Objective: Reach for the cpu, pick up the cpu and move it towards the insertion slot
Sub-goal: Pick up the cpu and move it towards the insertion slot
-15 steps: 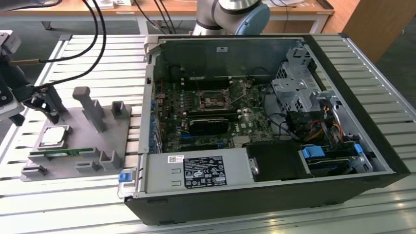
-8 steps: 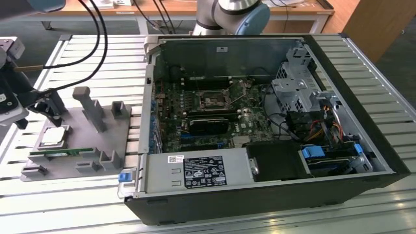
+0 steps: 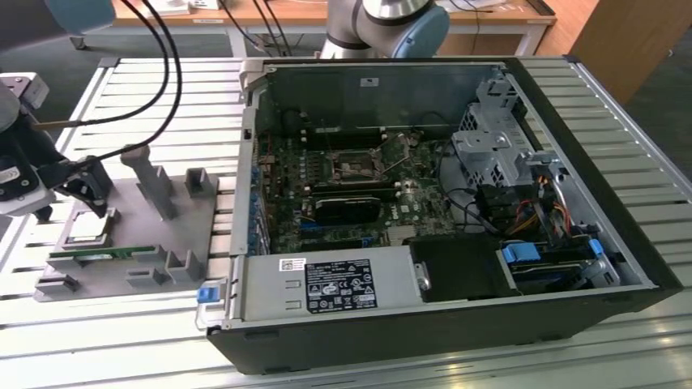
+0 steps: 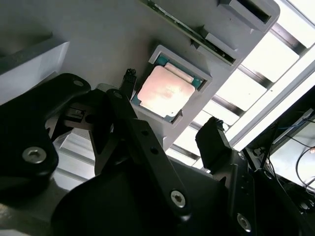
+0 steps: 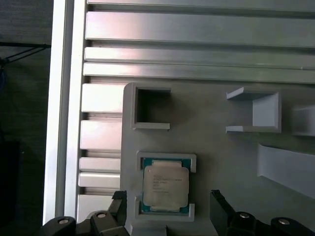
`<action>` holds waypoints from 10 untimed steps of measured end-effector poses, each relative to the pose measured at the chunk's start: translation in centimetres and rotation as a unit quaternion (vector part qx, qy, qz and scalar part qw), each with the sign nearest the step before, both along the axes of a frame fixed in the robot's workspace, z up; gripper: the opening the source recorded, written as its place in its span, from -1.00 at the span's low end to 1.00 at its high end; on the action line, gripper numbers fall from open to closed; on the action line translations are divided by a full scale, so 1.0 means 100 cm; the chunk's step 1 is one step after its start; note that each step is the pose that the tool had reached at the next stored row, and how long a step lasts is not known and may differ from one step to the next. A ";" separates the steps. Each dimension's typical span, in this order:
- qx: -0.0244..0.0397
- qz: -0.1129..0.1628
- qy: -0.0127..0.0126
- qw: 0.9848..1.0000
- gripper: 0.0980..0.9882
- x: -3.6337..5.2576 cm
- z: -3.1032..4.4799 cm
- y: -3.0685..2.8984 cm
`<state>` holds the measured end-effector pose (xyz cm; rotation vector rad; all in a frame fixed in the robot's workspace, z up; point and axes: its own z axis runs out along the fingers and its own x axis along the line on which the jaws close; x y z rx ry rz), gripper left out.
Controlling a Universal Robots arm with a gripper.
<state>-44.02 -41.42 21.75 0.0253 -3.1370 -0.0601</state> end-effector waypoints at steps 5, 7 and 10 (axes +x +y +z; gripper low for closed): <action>0.000 0.000 0.000 1.000 0.50 -0.0001 -0.0092 -0.0002; 0.000 0.000 0.000 1.000 0.50 -0.0001 -0.0128 -0.0002; 0.000 0.000 0.000 1.000 0.50 -0.0001 -0.0178 -0.0002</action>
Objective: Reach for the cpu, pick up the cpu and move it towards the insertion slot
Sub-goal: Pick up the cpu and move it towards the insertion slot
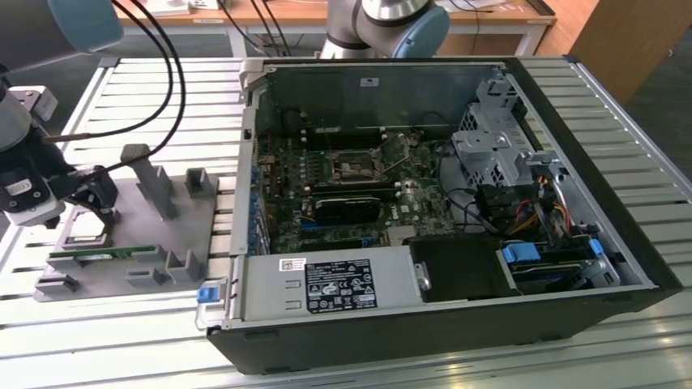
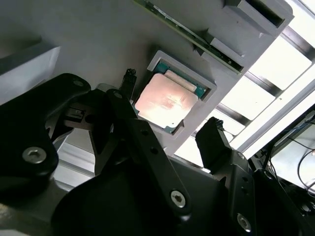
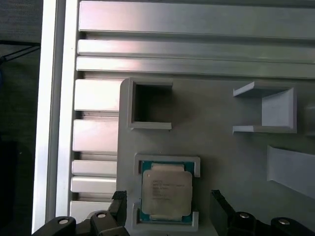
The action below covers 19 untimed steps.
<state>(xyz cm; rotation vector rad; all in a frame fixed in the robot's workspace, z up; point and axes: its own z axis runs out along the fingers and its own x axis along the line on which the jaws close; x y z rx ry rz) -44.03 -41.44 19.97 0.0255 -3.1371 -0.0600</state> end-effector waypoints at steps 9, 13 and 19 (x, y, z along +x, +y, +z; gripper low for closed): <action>0.000 0.000 0.000 1.000 0.50 -0.0001 -0.0081 0.0018; 0.000 0.000 0.000 1.000 0.50 -0.0002 -0.0113 0.0024; 0.000 0.000 0.000 1.000 0.50 -0.0002 -0.0162 0.0026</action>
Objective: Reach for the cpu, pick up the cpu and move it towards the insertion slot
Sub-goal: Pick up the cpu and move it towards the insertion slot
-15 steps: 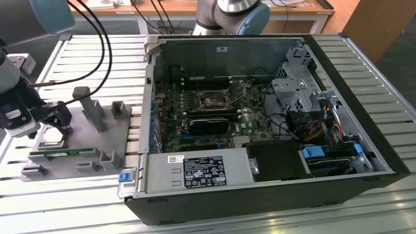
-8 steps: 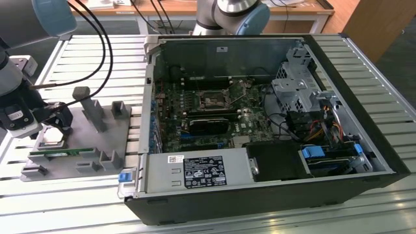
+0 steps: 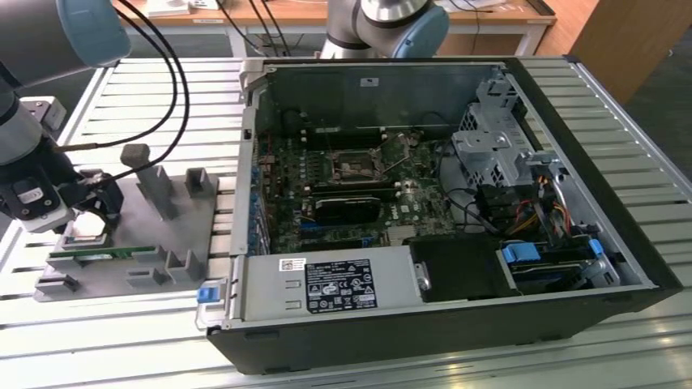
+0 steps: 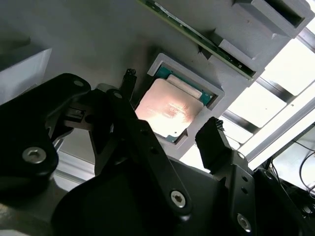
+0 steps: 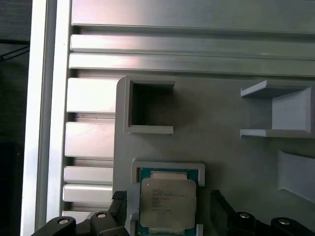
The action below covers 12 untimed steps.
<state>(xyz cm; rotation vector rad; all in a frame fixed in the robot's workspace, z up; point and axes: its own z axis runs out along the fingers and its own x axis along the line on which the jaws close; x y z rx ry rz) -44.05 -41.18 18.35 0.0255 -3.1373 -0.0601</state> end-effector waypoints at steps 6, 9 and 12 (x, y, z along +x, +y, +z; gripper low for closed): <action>0.000 0.000 0.000 1.000 0.30 0.0000 -0.0024 0.0000; 0.000 0.000 0.000 1.000 0.12 0.0000 -0.0027 0.0000; 0.000 0.000 0.000 1.000 0.12 0.0001 -0.0029 0.0001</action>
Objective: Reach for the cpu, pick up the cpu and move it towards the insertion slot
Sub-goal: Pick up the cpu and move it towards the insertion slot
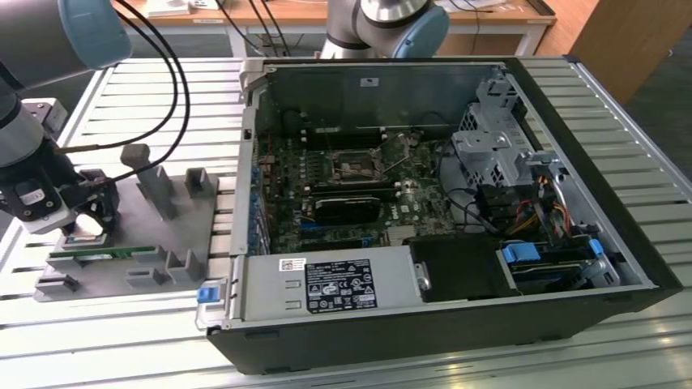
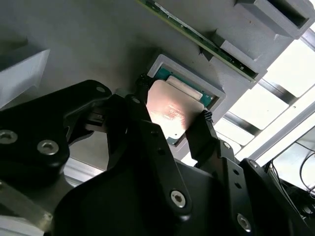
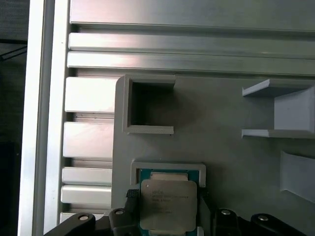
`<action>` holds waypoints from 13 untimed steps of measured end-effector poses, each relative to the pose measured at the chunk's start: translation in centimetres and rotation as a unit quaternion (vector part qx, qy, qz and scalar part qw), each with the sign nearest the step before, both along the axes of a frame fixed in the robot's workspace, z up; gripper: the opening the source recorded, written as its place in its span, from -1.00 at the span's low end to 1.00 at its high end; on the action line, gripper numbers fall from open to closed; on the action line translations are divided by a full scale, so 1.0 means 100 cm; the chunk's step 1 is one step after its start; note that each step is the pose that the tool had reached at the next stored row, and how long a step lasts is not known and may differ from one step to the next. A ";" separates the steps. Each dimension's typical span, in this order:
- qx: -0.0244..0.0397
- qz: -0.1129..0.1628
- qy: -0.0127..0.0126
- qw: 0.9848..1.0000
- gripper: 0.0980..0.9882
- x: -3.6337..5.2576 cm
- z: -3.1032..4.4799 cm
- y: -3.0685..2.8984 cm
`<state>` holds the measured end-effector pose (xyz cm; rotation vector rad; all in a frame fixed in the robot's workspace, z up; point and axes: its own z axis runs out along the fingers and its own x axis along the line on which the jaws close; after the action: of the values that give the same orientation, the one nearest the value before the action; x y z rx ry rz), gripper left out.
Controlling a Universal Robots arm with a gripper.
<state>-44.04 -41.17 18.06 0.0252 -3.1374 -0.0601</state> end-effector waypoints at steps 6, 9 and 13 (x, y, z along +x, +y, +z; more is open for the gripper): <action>0.000 0.000 0.000 1.000 0.00 0.0005 0.0002 0.0000; 0.000 0.000 0.000 1.000 0.00 0.0005 0.0036 0.0000; 0.000 0.000 0.000 1.000 0.00 0.0005 0.0102 0.0000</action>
<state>-43.98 -41.18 19.08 0.0254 -3.1374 -0.0601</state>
